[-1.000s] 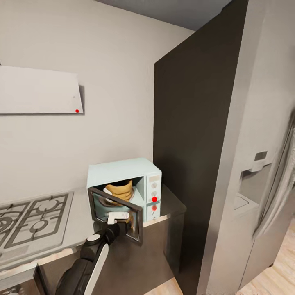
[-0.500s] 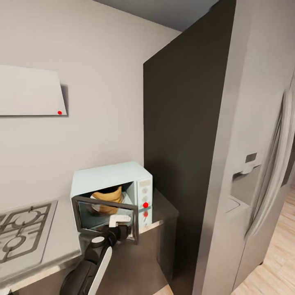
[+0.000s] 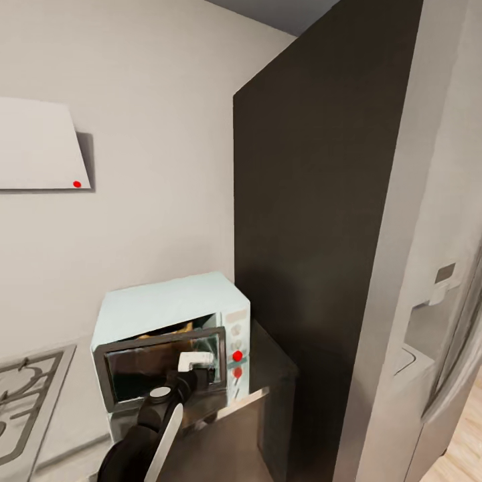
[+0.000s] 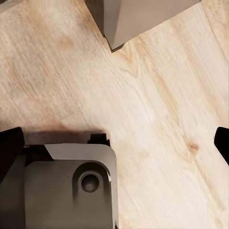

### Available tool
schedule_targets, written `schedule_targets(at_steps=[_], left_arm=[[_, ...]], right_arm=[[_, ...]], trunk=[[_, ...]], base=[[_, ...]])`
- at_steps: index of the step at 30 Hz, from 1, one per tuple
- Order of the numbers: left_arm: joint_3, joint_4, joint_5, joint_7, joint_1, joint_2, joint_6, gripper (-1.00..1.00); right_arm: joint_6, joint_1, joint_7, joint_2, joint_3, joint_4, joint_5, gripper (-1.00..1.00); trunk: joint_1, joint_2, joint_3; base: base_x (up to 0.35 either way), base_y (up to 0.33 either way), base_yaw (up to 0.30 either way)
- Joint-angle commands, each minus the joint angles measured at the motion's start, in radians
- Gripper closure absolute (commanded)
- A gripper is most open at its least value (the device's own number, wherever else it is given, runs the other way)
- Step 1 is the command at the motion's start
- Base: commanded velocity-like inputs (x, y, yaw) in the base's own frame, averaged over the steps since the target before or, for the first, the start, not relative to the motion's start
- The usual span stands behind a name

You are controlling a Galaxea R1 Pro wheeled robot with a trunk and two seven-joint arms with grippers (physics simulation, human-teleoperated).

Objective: In the kitchen, take the popcorn bag from the countertop, put it into the microwave, and heat it until the popcorn is cooked so the cooked popcorn ends up inside the bag.

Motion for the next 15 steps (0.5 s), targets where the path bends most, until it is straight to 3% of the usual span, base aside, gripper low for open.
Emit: schedule_targets(at_steps=[1, 10, 13, 15], left_arm=[[-0.002, -0.001, 0.012, 0.008, -0.001, 0.0, 0.004, -1.0], [-0.002, -0.001, 0.012, 0.008, 0.0, 0.0, 0.004, -1.0], [-0.001, -0.011, 0.012, 0.009, 0.0, 0.001, 0.004, -1.0], [0.002, -0.016, 0.014, 0.01, 0.0, 0.0, 0.004, -1.0]], right_arm=[[-0.002, -0.001, 0.001, 0.0, -0.008, 0.003, 0.008, -1.0], [-0.003, -0.001, 0.001, -0.003, -0.008, 0.003, 0.008, -1.0], [-0.003, -0.001, 0.001, -0.003, -0.008, 0.003, 0.008, -1.0], [-0.002, -0.001, 0.001, -0.004, -0.009, 0.003, 0.008, -1.0]], trunk=[[0.001, -0.001, 0.0], [0.001, -0.001, 0.0], [0.001, -0.001, 0.0], [0.001, -0.001, 0.0]], base=[[0.32, 0.0, 0.0], [0.307, 0.0, 0.0], [0.102, 0.0, 0.0], [-0.205, 0.0, 0.0]])
